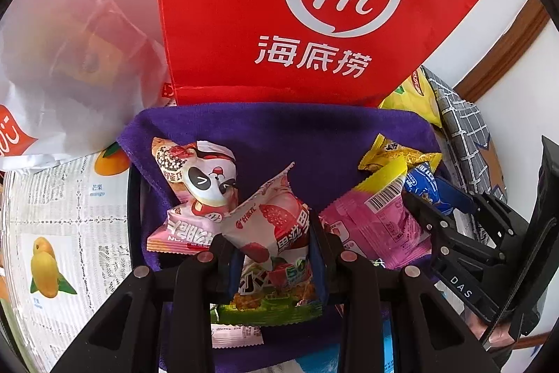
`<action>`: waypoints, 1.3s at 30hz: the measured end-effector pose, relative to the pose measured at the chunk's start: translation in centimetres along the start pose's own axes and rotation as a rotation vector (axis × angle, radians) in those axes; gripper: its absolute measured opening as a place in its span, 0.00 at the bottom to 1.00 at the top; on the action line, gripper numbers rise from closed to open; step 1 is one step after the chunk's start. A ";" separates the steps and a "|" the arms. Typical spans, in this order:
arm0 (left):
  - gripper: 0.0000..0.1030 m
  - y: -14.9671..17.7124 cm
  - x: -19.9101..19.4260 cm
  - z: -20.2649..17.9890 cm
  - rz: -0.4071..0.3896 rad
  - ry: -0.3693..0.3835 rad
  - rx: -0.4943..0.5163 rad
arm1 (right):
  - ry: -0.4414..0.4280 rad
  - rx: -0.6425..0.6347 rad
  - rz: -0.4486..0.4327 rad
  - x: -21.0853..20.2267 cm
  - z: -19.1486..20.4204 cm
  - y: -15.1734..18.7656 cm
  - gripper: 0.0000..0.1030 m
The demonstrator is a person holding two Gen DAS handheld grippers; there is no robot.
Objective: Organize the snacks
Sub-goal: 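Lower both packets onto the towel and open both grippers to release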
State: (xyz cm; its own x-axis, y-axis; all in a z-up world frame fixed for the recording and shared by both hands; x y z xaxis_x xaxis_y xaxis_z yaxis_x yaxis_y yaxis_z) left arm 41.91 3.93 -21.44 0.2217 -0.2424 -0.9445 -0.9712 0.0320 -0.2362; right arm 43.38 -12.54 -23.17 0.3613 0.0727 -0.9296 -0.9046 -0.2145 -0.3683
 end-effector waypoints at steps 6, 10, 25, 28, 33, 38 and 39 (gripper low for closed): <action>0.32 0.0 0.4 0.2 0.016 -0.008 -0.014 | 0.004 0.006 -0.008 0.3 -0.1 0.0 0.46; 0.32 0.0 0.6 0.1 0.017 -0.003 -0.017 | 0.004 0.011 -0.009 0.5 -0.2 0.0 0.46; 0.38 -0.1 1.2 -0.1 0.034 -0.018 -0.016 | 0.008 0.021 -0.004 0.8 -0.5 0.0 0.51; 0.41 0.0 1.2 -0.3 0.042 -0.020 -0.016 | 0.018 0.019 0.001 0.7 -0.6 -0.1 0.53; 0.48 0.1 0.7 -0.6 0.039 -0.020 -0.013 | 0.048 0.025 0.016 0.5 -0.8 -0.1 0.62; 0.59 -0.1 -1.1 -0.8 -0.003 -0.037 -0.010 | 0.033 0.054 0.002 -0.7 -1.0 -0.2 0.69; 0.60 -0.1 -1.5 -0.9 -0.013 -0.037 -0.007 | 0.039 0.055 -0.006 -1.2 -1.0 -0.2 0.70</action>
Point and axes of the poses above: each gripper's, at about its wrist camera, not at the fingertips, and x roughly the way its jaws point, z to its left, y to its underside, the point moved 9 cm from there along x, roughly the way its jaws point, and after that the axes turned 10 degrees about z, right-handed, at the moved point
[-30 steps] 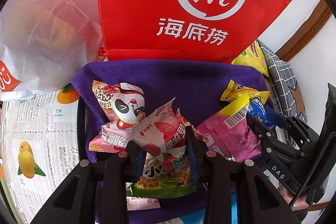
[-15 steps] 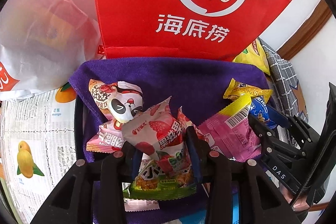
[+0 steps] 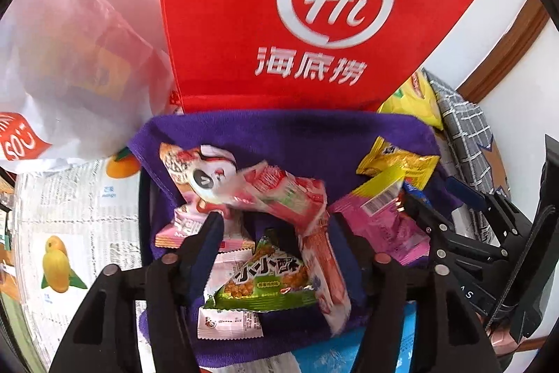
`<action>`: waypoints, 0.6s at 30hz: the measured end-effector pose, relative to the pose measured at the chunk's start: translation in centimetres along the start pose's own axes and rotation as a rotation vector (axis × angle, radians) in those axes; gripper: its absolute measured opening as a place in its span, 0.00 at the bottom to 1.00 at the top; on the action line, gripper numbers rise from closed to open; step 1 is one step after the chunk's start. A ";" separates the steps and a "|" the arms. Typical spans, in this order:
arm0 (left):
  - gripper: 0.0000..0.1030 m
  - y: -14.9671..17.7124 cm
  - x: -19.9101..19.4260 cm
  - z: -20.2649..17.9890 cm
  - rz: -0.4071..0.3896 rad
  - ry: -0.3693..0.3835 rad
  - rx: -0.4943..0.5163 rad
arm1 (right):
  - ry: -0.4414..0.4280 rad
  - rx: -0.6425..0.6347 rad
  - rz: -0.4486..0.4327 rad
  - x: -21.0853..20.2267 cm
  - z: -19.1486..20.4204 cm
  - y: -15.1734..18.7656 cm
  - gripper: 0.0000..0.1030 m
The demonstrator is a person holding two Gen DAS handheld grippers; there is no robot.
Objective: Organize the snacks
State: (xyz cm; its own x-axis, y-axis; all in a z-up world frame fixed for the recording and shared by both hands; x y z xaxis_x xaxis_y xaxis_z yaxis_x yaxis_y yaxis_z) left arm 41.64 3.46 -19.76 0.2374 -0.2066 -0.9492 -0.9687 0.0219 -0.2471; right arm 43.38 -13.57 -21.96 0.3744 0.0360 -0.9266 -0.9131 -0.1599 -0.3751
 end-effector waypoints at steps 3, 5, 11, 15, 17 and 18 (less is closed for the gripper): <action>0.61 0.0 -1.4 -0.1 -0.024 0.002 0.006 | 0.021 -0.001 -0.035 -1.5 0.0 -0.3 0.74; 0.62 0.0 -2.3 -0.3 -0.039 0.006 0.013 | 0.031 0.003 -0.058 -2.6 -0.1 -0.5 0.78; 0.62 0.4 -5.0 -1.3 -0.080 0.001 0.036 | 0.045 0.034 -0.098 -6.3 -0.6 -0.1 0.78; 0.62 1.3 -7.1 -2.1 -0.112 -0.042 0.052 | 0.042 0.060 -0.130 -9.4 -1.1 1.0 0.78; 0.63 1.8 -8.1 -2.6 -0.127 -0.044 0.051 | 0.028 0.082 -0.144 -10.7 -1.5 1.4 0.78; 0.65 2.2 -8.6 -2.8 -0.136 -0.042 0.049 | 0.025 0.092 -0.149 -11.5 -1.7 1.8 0.78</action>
Point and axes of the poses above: each gripper's, at about its wrist camera, not at the fingertips, and x roughly the way its jaws point, z to its left, y to its underside, the point moved 9 cm from there along x, roughly the way its jaws point, and after that the axes turned 10 degrees about z, right-handed, at the moved point
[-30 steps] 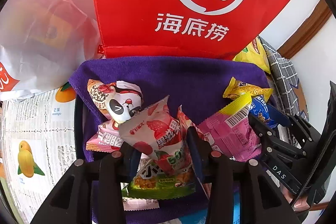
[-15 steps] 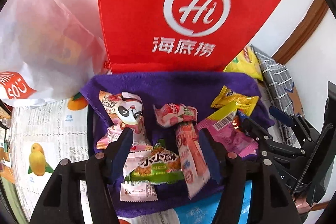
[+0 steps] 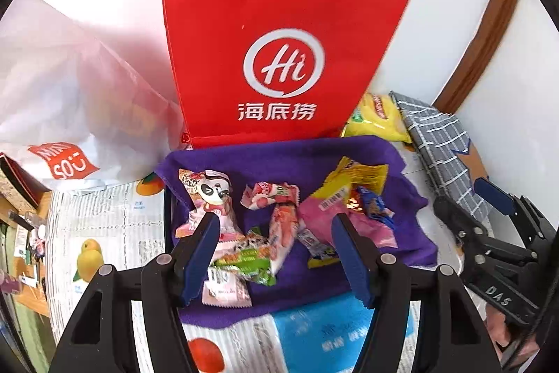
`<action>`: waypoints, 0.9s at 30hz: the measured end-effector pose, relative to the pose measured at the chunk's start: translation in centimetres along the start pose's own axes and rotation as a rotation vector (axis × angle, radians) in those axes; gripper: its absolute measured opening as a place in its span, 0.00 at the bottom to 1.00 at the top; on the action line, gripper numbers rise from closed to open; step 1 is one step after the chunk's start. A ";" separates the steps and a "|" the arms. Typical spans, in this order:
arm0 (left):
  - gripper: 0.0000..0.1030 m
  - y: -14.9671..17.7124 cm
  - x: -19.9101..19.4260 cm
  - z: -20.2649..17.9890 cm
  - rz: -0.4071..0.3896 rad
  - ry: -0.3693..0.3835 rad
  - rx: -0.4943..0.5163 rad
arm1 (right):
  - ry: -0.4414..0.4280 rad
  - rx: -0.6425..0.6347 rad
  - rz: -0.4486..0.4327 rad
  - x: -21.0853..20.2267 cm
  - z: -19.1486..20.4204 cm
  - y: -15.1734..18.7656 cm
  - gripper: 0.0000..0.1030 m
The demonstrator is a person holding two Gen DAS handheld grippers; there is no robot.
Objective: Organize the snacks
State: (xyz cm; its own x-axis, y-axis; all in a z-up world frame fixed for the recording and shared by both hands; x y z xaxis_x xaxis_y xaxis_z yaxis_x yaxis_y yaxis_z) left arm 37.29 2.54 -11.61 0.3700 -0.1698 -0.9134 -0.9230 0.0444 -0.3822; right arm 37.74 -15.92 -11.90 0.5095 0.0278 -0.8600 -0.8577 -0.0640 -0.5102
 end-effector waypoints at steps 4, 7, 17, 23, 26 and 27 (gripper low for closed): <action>0.70 1.8 -2.2 -1.4 -0.023 -0.011 0.019 | -0.020 0.022 -0.027 -3.1 -0.7 1.0 0.78; 0.76 3.1 -3.8 -2.1 -0.056 -0.034 0.027 | -0.024 0.026 -0.047 -5.2 -0.9 2.2 0.78; 0.83 9.3 -9.1 -4.3 -0.141 -0.049 0.010 | -0.039 0.013 -0.088 -10.8 -0.4 7.7 0.78; 0.84 13.1 -11.1 -5.8 -0.182 -0.065 0.012 | -0.043 -0.004 -0.132 -13.5 -0.1 11.6 0.89; 0.85 15.1 -11.9 -6.6 -0.201 -0.080 0.018 | -0.026 -0.010 -0.167 -14.7 -0.3 13.2 0.95; 0.85 15.7 -12.2 -6.8 -0.207 -0.083 0.018 | -0.023 -0.012 -0.172 -15.0 -0.4 13.6 0.95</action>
Point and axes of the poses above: each gripper's, at about its wrist camera, not at the fingertips, and x roughly the way its jaws point, z to its left, y to its underside, the point moved 9 cm from there along x, roughly the way its jaws point, and after that the axes turned 10 degrees about z, right-handed, at the moved point
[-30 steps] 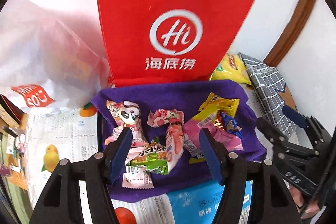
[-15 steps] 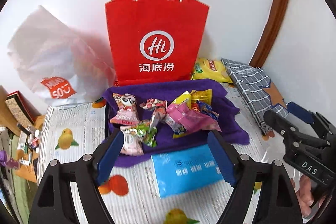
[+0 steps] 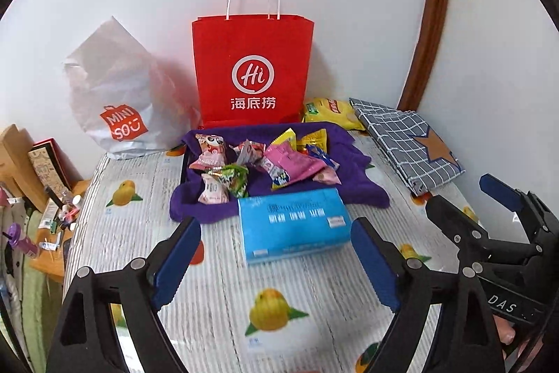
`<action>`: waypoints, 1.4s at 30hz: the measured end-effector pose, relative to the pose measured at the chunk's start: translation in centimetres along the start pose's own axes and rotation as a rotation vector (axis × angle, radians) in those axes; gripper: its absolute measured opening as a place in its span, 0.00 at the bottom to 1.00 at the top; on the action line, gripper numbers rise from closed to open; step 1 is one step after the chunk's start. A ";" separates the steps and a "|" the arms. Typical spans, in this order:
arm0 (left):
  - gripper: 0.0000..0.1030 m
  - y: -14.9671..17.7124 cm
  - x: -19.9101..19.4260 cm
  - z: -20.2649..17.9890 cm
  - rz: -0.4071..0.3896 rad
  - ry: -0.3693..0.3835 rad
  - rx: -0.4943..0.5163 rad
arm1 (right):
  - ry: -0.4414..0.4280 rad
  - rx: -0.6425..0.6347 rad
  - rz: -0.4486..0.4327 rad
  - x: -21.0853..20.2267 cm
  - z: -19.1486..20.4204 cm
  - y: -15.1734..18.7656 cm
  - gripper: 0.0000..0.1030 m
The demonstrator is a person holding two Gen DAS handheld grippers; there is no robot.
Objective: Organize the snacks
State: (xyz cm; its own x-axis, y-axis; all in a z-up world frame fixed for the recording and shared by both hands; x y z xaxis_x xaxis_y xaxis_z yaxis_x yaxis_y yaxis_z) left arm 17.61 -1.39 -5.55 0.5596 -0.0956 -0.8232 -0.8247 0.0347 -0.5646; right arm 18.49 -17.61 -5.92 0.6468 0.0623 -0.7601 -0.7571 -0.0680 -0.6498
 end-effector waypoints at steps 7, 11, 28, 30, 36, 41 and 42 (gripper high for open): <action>0.86 3.1 -1.8 -0.5 -0.024 -0.019 -0.018 | -0.004 0.013 -0.017 -2.2 -0.6 3.1 0.99; 0.86 4.7 -2.7 -0.8 -0.035 -0.028 -0.024 | 0.002 0.012 -0.027 -3.3 -0.7 4.5 0.99; 0.86 7.3 -5.0 -1.9 -0.071 -0.024 -0.014 | 0.008 0.022 -0.069 -6.6 -1.1 7.1 0.99; 0.86 7.3 -5.1 -1.9 -0.072 -0.025 -0.016 | 0.007 0.023 -0.070 -6.7 -1.2 7.1 0.99; 0.86 7.2 -5.2 -1.9 -0.073 -0.025 -0.016 | 0.006 0.021 -0.075 -6.9 -1.1 7.1 0.99; 0.87 7.2 -5.2 -2.0 -0.072 -0.027 -0.015 | 0.005 0.022 -0.073 -6.9 -1.1 7.2 0.99; 0.87 7.2 -5.2 -2.0 -0.073 -0.026 -0.015 | 0.005 0.023 -0.073 -6.9 -1.2 7.2 0.99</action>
State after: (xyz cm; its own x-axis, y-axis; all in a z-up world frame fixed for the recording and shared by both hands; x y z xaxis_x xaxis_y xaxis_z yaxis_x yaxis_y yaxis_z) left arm 8.57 -2.63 -5.20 0.6199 -0.0717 -0.7814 -0.7827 0.0134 -0.6222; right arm 8.72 -19.71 -5.37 0.7004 0.0617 -0.7110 -0.7100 -0.0409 -0.7030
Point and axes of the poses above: each gripper's, at about its wrist camera, not at the fingertips, and x roughly the way its jaws point, z to its left, y to its underside, the point moved 9 cm from there along x, roughly the way its jaws point, and after that the axes turned 10 degrees about z, right-handed, at the moved point
